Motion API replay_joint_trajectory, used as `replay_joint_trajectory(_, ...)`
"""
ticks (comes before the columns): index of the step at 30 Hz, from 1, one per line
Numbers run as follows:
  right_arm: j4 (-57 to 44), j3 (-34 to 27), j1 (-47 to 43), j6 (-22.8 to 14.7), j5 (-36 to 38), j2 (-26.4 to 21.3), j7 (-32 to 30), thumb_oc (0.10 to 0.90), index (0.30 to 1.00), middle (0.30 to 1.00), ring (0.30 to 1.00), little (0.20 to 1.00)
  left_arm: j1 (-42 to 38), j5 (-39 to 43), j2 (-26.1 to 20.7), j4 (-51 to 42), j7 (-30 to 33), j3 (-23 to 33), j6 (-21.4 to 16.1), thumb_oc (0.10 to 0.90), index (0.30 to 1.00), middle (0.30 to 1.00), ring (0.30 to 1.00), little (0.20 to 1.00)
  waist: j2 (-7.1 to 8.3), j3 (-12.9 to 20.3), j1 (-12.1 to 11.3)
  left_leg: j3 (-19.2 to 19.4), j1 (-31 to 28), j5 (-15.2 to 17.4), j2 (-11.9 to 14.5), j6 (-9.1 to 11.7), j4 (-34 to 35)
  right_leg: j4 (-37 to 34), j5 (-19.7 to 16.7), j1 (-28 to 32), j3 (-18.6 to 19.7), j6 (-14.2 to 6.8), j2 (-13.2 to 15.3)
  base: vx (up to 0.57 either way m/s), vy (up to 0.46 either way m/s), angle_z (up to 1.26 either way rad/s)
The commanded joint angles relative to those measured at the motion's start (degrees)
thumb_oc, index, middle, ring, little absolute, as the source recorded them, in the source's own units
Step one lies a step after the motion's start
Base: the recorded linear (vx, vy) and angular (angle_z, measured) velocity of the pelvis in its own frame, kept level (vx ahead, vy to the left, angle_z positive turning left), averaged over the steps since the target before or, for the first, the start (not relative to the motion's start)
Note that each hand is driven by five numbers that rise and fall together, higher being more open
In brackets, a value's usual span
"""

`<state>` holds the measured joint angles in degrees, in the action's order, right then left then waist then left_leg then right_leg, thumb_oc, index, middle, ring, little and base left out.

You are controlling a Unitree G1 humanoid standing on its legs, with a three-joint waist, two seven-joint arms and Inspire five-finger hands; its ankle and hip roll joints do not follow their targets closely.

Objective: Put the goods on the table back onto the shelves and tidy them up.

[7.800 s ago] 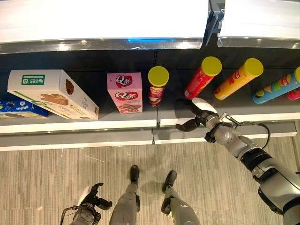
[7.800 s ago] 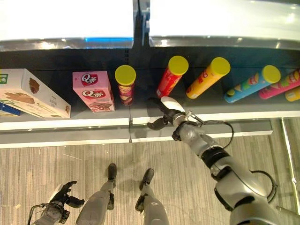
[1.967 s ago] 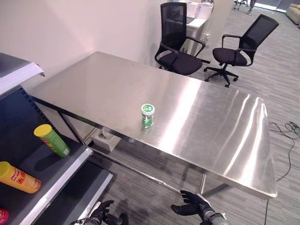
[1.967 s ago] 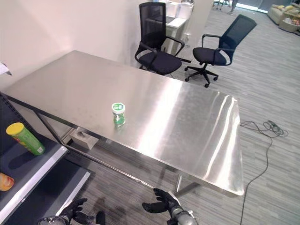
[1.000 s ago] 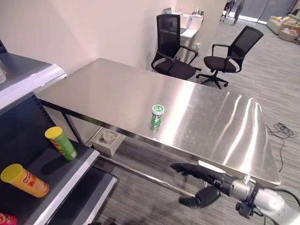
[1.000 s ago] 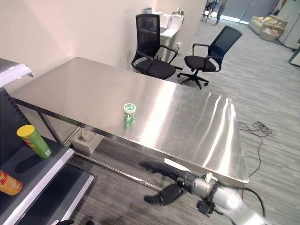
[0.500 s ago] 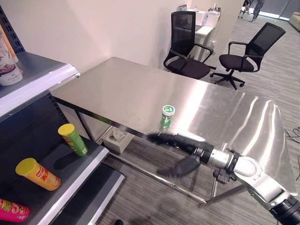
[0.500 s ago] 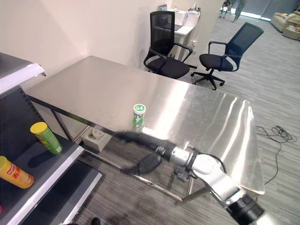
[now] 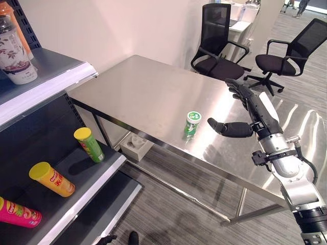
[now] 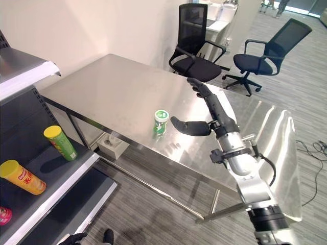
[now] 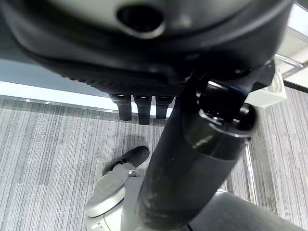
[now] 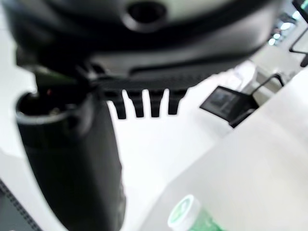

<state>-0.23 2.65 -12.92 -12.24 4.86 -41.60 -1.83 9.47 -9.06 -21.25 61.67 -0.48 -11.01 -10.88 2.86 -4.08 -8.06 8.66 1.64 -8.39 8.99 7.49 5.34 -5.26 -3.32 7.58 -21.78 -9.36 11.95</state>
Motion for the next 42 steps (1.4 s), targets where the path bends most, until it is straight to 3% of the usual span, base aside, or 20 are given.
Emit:
replay_joint_trajectory(1, 0.84, -3.06, -4.47, -4.75, 1.05, -1.98, -2.85, 0.800, 0.900, 0.900, 0.900, 0.900, -3.26, 1.56, -3.04, -1.32, 0.47, -2.20, -1.13, 0.800, 0.900, 0.900, 0.900, 0.900, -0.25, 3.13, -2.13, -1.78, 0.29, 4.71, 2.46, -0.42, -0.34, 4.27, 2.01, 0.19, 0.24, -3.82, 3.89, 0.00, 0.000, 0.00)
replay_joint_trajectory(7, 12.15, 2.98, -8.15, -3.03, 0.60, -0.85, -3.88, 0.800, 0.900, 0.900, 0.900, 0.900, -3.54, 1.77, -2.86, -0.38, 0.54, -3.75, -1.45, 0.800, 0.900, 0.900, 0.900, 0.900, -0.33, 3.19, -3.20, -2.43, 0.72, 4.89, 1.77, -0.82, -0.34, 3.93, 1.39, 0.44, -0.59, -3.98, 4.33, -0.01, 0.039, 0.14)
replay_joint_trajectory(16, 15.10, 3.74, -14.50, -2.70, -0.14, 0.27, -8.70, 0.800, 0.900, 0.900, 0.900, 0.900, -4.81, 1.58, -3.19, 0.66, 1.91, -4.90, -1.36, 0.800, 0.900, 0.900, 0.900, 0.900, 0.03, 3.49, -4.00, -3.15, 1.44, 5.26, 0.52, -1.37, -0.34, 3.83, 0.44, 0.44, -1.30, -4.43, 5.31, 0.01, 0.029, 0.03)
replay_joint_trajectory(42, 33.98, 16.67, -28.76, 0.35, 8.42, 2.78, -5.18, 0.800, 0.900, 0.900, 0.900, 0.900, -5.30, 3.97, -3.48, 1.73, 1.74, -8.58, -1.75, 0.800, 0.900, 0.900, 0.900, 0.900, 1.91, 2.92, -6.02, -3.91, 2.64, 5.54, -1.79, -2.38, -0.34, 3.83, -2.06, 0.21, -2.19, -5.11, 6.89, 0.01, 0.009, 0.02)
